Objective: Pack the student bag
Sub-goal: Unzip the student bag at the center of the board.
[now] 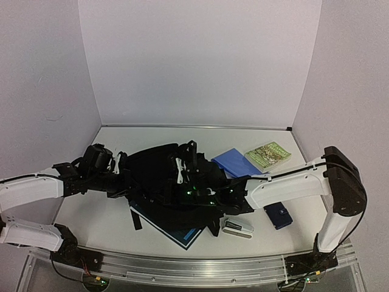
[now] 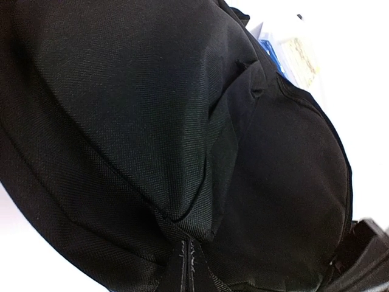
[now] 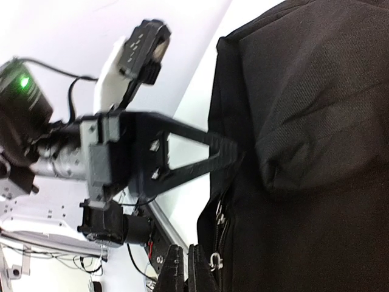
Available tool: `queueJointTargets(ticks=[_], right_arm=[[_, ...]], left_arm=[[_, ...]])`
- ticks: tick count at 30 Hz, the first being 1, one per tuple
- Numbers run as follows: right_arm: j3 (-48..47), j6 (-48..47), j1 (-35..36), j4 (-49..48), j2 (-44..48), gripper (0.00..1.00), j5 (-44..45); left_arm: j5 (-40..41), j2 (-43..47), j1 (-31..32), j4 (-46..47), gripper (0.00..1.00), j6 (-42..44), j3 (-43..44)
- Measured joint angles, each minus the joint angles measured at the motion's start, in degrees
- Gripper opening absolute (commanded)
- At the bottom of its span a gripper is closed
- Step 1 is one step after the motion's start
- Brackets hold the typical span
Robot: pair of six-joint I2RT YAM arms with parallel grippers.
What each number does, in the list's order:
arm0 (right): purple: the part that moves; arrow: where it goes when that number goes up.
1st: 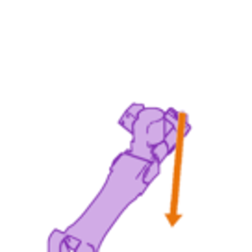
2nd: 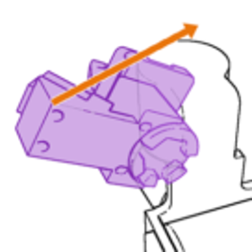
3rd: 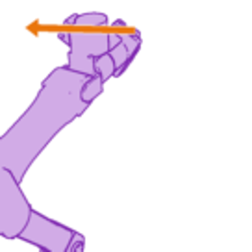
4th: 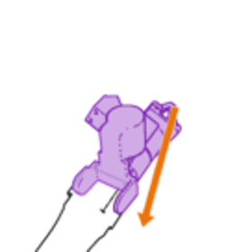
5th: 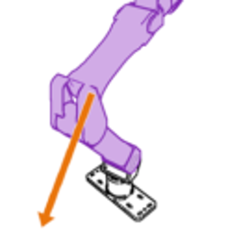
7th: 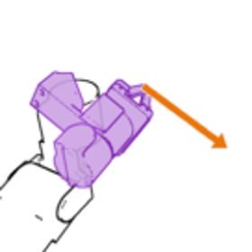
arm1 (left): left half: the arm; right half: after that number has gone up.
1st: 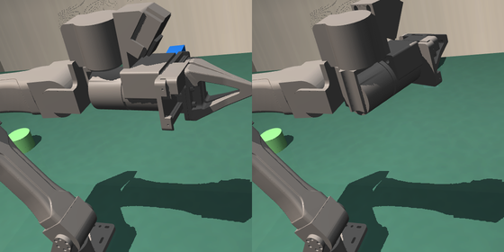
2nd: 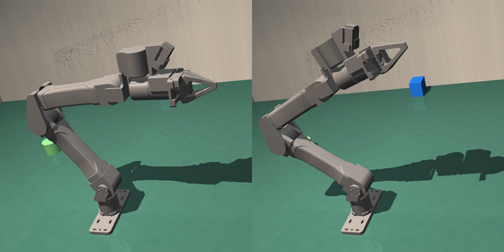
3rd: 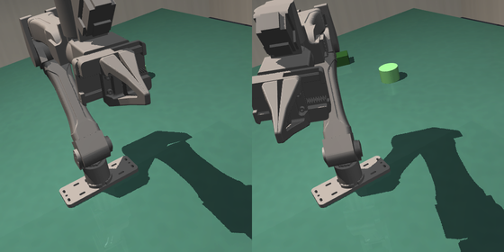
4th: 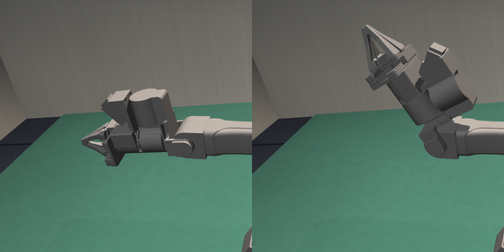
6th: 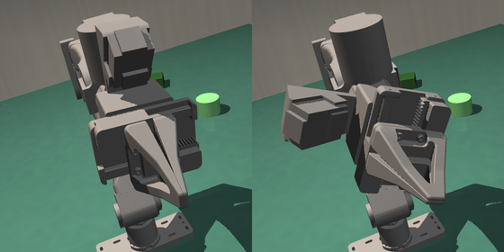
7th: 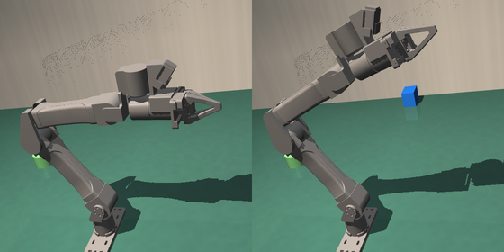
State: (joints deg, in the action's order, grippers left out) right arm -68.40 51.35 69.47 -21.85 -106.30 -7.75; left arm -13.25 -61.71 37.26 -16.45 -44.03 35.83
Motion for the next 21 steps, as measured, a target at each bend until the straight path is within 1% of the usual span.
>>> queueJointTargets(ticks=[10, 17, 21], right_arm=[[2.22, -2.53, 1.93, 1.39, 3.13, 0.0, -0.06], [3.24, -3.83, 2.1, 3.57, 5.61, 0.0, 1.57], [4.58, -4.0, 2.45, 4.79, 7.66, 0.0, 3.19]], left_arm=[[3.6, 0.15, 0.0, 0.0, 0.0, -1.53, 0.0], [5.5, 0.08, -0.1, 0.0, 0.0, -1.48, 0.02], [5.96, -0.23, -1.26, -0.02, 0.0, -1.46, 0.04]])
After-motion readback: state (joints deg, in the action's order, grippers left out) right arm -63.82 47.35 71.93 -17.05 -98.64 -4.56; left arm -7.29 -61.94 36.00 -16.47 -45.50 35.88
